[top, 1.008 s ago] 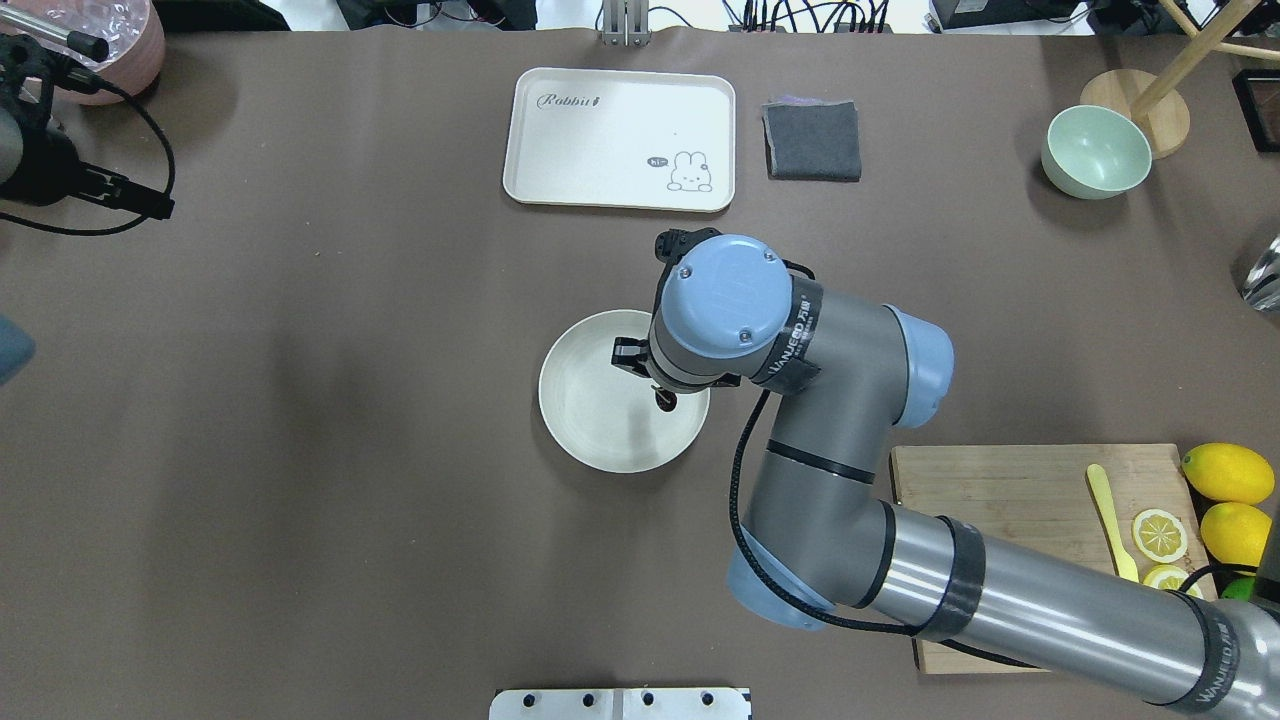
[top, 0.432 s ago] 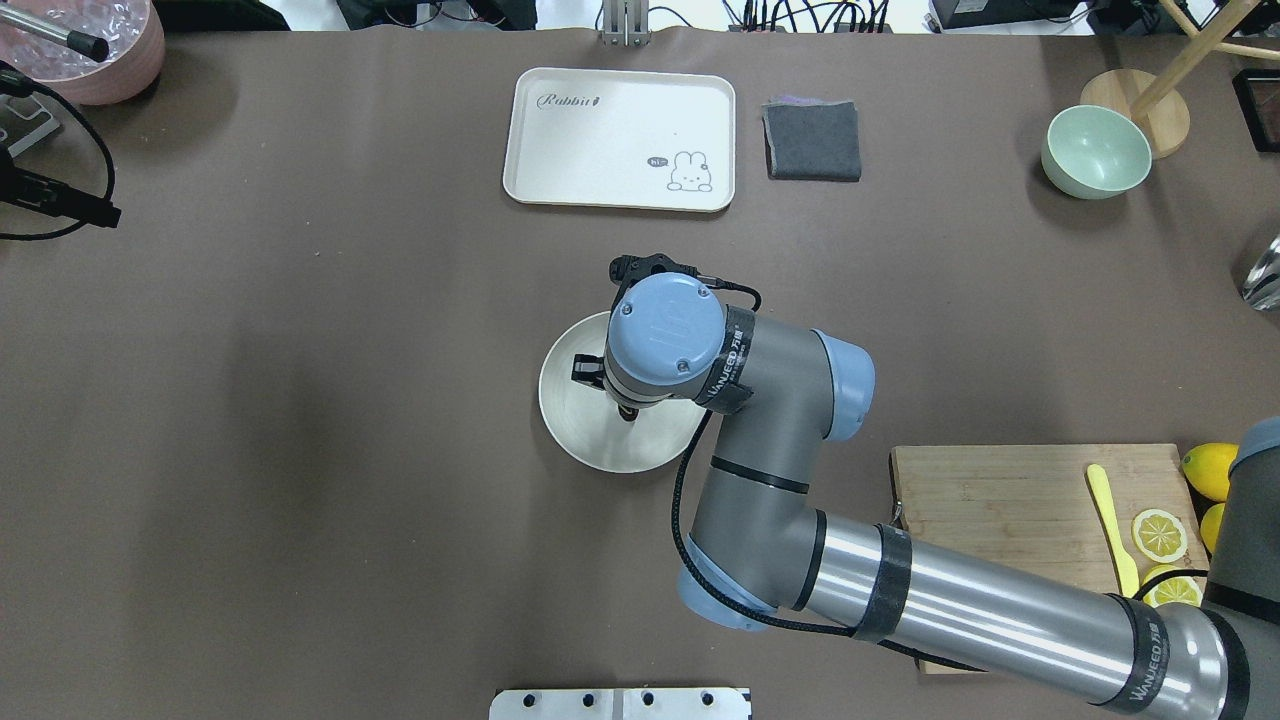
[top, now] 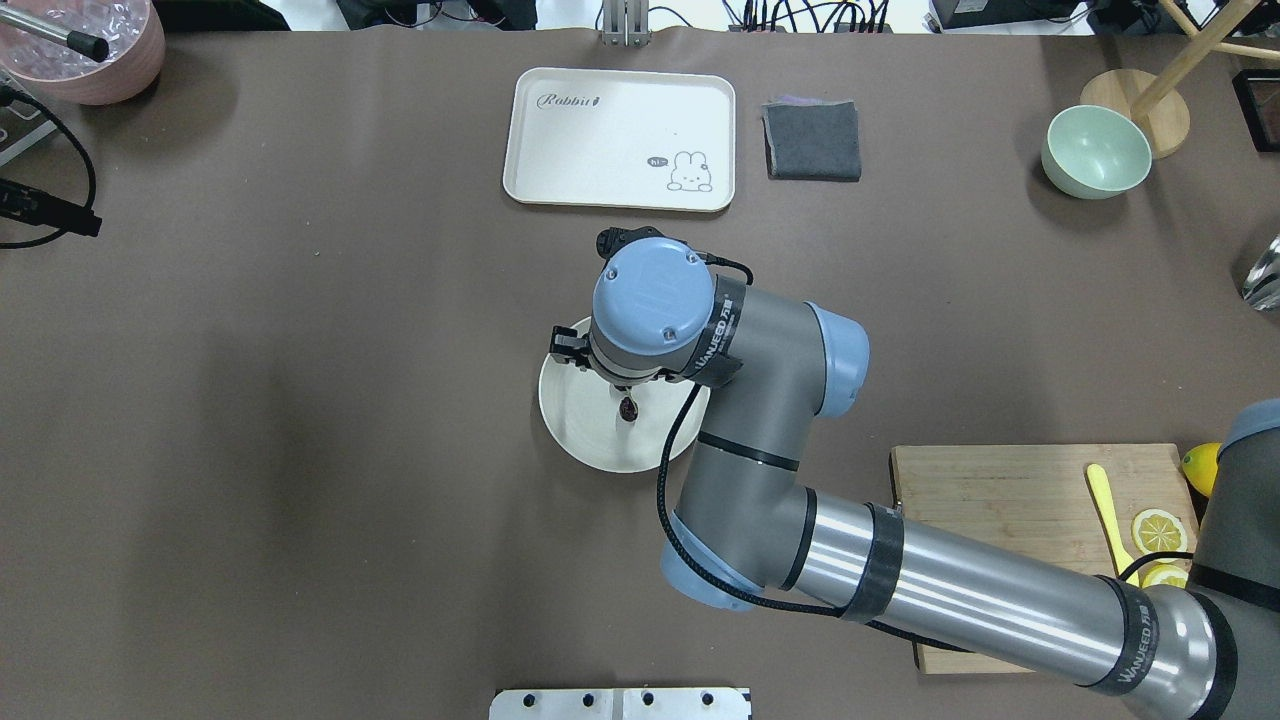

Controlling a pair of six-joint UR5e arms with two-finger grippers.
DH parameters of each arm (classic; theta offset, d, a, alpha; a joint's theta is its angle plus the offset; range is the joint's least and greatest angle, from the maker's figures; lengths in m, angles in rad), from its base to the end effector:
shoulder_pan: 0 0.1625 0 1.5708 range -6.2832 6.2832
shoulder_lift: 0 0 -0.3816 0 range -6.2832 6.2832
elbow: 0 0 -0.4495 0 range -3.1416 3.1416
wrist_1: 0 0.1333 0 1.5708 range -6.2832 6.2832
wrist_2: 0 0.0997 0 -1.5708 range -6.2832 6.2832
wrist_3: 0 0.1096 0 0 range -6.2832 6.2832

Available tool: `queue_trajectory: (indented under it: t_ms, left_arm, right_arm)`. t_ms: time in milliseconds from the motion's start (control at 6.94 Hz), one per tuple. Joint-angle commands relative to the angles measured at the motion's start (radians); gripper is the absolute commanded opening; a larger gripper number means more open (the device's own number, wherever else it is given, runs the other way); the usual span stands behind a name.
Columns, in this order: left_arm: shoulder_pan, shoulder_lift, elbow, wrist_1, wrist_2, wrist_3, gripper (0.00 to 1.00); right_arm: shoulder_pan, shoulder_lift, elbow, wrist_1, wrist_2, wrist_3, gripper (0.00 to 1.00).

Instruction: Place red cherry on plate

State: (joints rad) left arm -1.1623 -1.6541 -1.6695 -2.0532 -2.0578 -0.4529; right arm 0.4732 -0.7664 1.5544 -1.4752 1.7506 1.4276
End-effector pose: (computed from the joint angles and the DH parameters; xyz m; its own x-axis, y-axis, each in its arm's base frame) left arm 0.1679 -0.5943 0.4762 0.7630 0.2376 -0.6011 0.0235 0.9191 0.3932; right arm -0.6056 -0.4378 0.0998 0.6053 0.1522 0.7813 -0.2414 0.9704 -0.0020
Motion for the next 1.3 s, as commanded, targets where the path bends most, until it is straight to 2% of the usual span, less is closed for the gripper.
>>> queue_trajectory:
  t_ms: [0, 144, 288, 432, 576, 864, 1153]
  left_arm:
    - [-0.077, 0.049, -0.001, 0.016, -0.052, 0.125, 0.98]
    - [-0.158, 0.057, -0.001, 0.087, -0.133, 0.235, 0.98]
    - [-0.213, 0.059, 0.001, 0.137, -0.193, 0.291, 0.98]
    - [-0.252, 0.062, -0.001, 0.203, -0.243, 0.316, 0.98]
    - [-0.276, 0.075, 0.001, 0.223, -0.275, 0.338, 0.98]
    - [-0.304, 0.114, 0.002, 0.223, -0.286, 0.339, 0.98]
    - [-0.325, 0.117, 0.008, 0.261, -0.285, 0.339, 0.98]
  right_arm:
    - [0.13, -0.013, 0.094, -0.161, 0.134, -0.106, 1.0]
    - [0.233, -0.08, 0.148, -0.224, 0.215, -0.241, 1.0]
    - [0.368, -0.209, 0.203, -0.224, 0.327, -0.432, 1.0]
    - [0.515, -0.346, 0.228, -0.218, 0.414, -0.675, 1.0]
    - [0.65, -0.438, 0.225, -0.22, 0.497, -0.848, 1.0]
    - [0.879, -0.626, 0.217, -0.22, 0.582, -1.115, 1.0]
    - [0.987, -0.746, 0.185, -0.218, 0.579, -1.327, 1.0]
